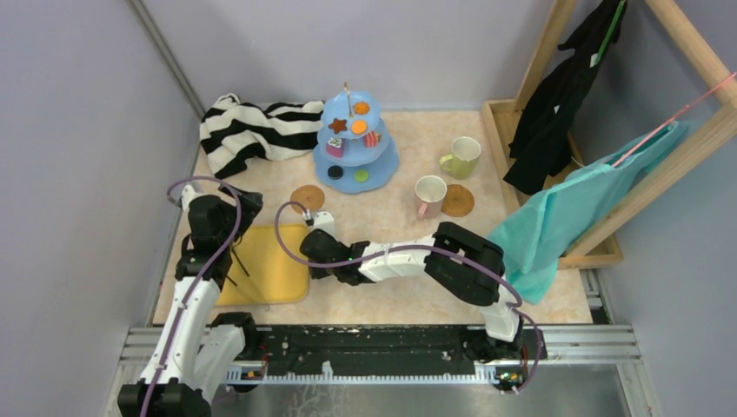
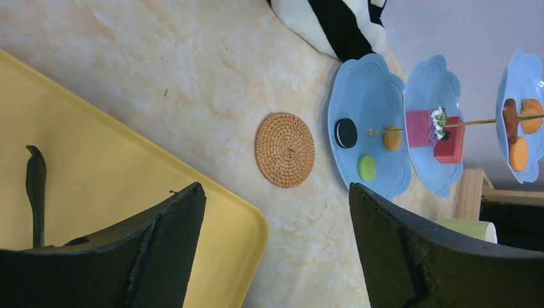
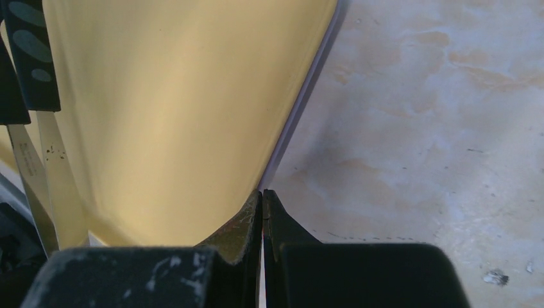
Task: Serve the afternoon tea
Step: Adjust the tray at the center of the board.
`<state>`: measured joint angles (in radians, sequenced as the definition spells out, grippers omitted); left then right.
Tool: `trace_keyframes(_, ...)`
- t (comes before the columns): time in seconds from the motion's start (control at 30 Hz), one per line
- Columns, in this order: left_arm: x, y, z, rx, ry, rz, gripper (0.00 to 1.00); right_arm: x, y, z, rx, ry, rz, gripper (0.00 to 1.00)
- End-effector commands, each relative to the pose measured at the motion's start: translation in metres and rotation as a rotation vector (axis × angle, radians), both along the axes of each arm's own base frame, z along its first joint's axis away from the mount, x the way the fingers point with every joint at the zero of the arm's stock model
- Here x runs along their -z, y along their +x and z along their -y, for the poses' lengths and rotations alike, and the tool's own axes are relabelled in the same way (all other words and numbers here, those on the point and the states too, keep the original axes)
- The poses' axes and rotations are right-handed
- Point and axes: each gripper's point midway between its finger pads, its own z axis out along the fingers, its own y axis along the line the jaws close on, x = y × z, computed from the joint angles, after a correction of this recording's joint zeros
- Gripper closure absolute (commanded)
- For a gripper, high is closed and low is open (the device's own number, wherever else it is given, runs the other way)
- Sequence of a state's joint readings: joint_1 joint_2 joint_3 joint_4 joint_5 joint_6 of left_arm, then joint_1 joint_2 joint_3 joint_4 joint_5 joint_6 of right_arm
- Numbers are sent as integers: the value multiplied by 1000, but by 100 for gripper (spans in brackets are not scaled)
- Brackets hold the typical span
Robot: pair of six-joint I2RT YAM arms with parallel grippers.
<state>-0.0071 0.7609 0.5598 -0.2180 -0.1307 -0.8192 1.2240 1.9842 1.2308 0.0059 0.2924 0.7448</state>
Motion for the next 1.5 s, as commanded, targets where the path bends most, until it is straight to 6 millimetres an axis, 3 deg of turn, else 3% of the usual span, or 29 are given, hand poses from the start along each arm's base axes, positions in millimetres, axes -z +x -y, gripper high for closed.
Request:
trace_keyframes(0.0, -22, 0, -5, -22, 24, 41, 12, -35, -7, -44, -68, 153, 0, 100)
trace_keyframes(0.3, -27, 1, -6, -25, 35, 44, 12, -41, -8, -49, -95, 164, 19, 100)
trace_keyframes(0.57, -20, 27, 17, 82, -27, 2, 14, -71, 28, 4, 17, 61, 192, 100)
trace_keyframes(0.73, -8, 49, 39, 133, -36, -40, 15, -91, 52, 38, 67, 35, 245, 95)
trace_keyframes(0.9, 10, 71, 64, 175, 11, -91, 16, -99, 76, 69, 124, 11, 276, 92)
trace_keyframes(1.0, 24, 80, 70, 171, 80, -132, 16, -104, 85, 81, 139, 13, 292, 92)
trace_keyframes(1.1, 38, 88, 73, 169, 146, -167, 19, -104, 93, 90, 147, 5, 297, 92)
trace_keyframes(1.17, 51, 93, 76, 177, 180, -193, 22, -118, 98, 95, 156, 36, 312, 92)
trace_keyframes(1.27, 65, 102, 80, 177, 214, -226, 23, -122, 103, 99, 154, 53, 318, 92)
trace_keyframes(1.47, 85, 117, 88, 178, 255, -267, 26, -127, 112, 105, 164, 59, 333, 93)
